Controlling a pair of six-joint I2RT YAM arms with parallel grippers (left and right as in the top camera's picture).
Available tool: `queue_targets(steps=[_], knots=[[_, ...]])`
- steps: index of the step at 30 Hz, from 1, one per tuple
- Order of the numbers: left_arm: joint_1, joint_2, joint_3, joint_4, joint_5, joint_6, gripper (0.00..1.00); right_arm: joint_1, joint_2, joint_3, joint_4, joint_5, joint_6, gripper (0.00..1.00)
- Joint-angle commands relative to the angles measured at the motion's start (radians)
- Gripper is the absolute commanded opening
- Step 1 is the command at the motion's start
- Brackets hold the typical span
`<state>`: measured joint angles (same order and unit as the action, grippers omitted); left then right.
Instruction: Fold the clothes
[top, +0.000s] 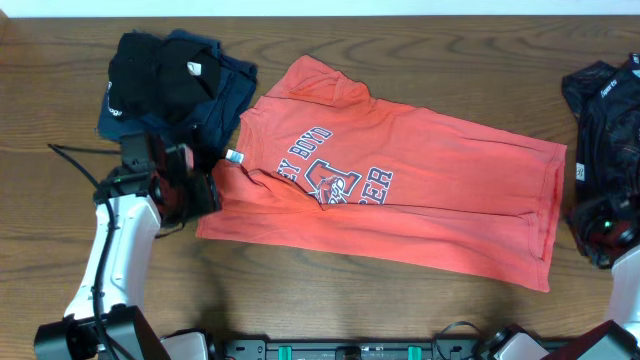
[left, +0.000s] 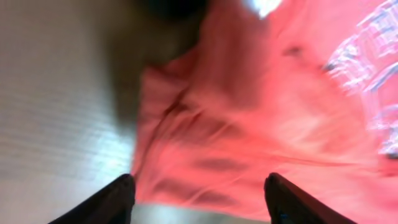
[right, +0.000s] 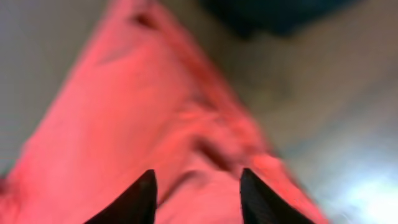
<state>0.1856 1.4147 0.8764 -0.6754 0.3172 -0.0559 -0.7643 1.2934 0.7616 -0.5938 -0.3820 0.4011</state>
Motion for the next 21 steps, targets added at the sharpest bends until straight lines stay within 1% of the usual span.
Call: queue_targets(steps=[1, 3, 4, 8, 10, 14, 18, 20, 21], knots=[[-0.043, -0.019, 0.033, 0.038, 0.135, 0.002, 0.56, 0.018, -0.005, 0.05, -0.002, -0.258, -0.124, 0.36], [-0.082, -0.019, 0.037, 0.052, 0.151, 0.002, 0.42, 0.04, -0.005, 0.064, -0.008, -0.304, -0.13, 0.33], [-0.103, -0.019, 0.043, 0.052, 0.149, 0.003, 0.37, 0.055, -0.005, 0.073, -0.014, -0.318, -0.139, 0.33], [-0.183, -0.019, 0.12, 0.032, 0.138, 0.019, 0.38, 0.143, -0.005, 0.151, -0.09, -0.319, -0.197, 0.36], [-0.211, -0.017, 0.194, 0.008, 0.107, 0.018, 0.38, 0.196, -0.005, 0.208, -0.127, -0.266, -0.198, 0.39], [-0.244, 0.013, 0.348, 0.002, 0.09, 0.018, 0.38, 0.278, 0.001, 0.329, -0.159, -0.192, -0.166, 0.4], [-0.256, 0.101, 0.492, -0.004, 0.09, 0.017, 0.38, 0.331, 0.03, 0.427, -0.146, -0.163, -0.117, 0.41], [-0.257, 0.162, 0.557, -0.03, 0.09, 0.018, 0.39, 0.348, 0.055, 0.469, -0.145, -0.164, -0.117, 0.41], [-0.259, 0.201, 0.592, -0.051, 0.09, 0.018, 0.43, 0.354, 0.068, 0.486, -0.151, -0.164, -0.117, 0.42]])
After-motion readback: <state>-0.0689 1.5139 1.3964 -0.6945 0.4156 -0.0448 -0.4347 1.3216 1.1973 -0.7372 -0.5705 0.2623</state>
